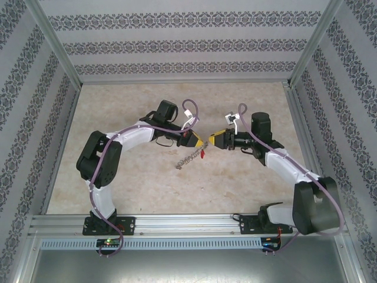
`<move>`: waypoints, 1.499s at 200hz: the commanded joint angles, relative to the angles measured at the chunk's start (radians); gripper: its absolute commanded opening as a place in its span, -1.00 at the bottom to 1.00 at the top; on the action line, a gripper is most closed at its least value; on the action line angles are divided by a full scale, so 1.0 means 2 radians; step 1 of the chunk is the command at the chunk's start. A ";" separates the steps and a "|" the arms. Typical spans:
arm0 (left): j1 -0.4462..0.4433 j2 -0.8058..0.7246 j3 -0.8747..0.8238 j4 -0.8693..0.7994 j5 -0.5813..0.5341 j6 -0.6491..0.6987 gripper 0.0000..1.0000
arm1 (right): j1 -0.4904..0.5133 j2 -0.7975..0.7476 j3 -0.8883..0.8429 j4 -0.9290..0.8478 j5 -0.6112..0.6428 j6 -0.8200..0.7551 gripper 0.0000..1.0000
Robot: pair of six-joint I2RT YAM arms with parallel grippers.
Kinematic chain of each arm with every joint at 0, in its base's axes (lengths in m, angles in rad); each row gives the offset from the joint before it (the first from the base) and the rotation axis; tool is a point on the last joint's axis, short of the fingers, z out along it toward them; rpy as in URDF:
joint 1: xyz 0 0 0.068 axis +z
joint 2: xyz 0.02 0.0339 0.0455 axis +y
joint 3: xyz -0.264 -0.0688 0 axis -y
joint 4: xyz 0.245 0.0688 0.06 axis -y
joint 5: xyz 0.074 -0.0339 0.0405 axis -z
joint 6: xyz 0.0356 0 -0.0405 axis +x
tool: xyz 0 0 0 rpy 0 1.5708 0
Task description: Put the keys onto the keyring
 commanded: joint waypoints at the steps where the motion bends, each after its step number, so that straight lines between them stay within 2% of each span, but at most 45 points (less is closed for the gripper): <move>1: -0.004 -0.031 -0.014 0.075 -0.009 -0.035 -1.00 | 0.003 -0.016 -0.034 0.020 0.037 0.028 -0.24; 45: -0.004 -0.040 -0.036 0.125 -0.021 -0.070 -1.00 | 0.025 -0.016 -0.076 0.078 0.079 0.071 -0.24; 85: -0.004 -0.037 -0.045 0.153 -0.023 -0.092 -1.00 | 0.051 0.007 -0.069 0.109 0.108 0.083 -0.24; 145: -0.004 -0.037 -0.051 0.166 -0.019 -0.104 -1.00 | 0.053 0.050 -0.053 0.136 0.113 0.086 -0.26; 202: -0.004 -0.035 -0.053 0.168 -0.018 -0.106 -1.00 | 0.040 0.043 -0.052 0.143 0.099 0.090 -0.30; 243: -0.004 -0.033 -0.055 0.174 -0.017 -0.111 -1.00 | 0.036 0.048 -0.041 0.144 0.092 0.095 -0.48; 292: -0.004 -0.033 -0.060 0.192 -0.020 -0.123 -1.00 | 0.043 0.061 -0.040 0.158 0.072 0.103 -1.00; 300: -0.004 -0.033 -0.061 0.194 -0.021 -0.124 -1.00 | 0.047 0.061 -0.041 0.158 0.070 0.102 -1.00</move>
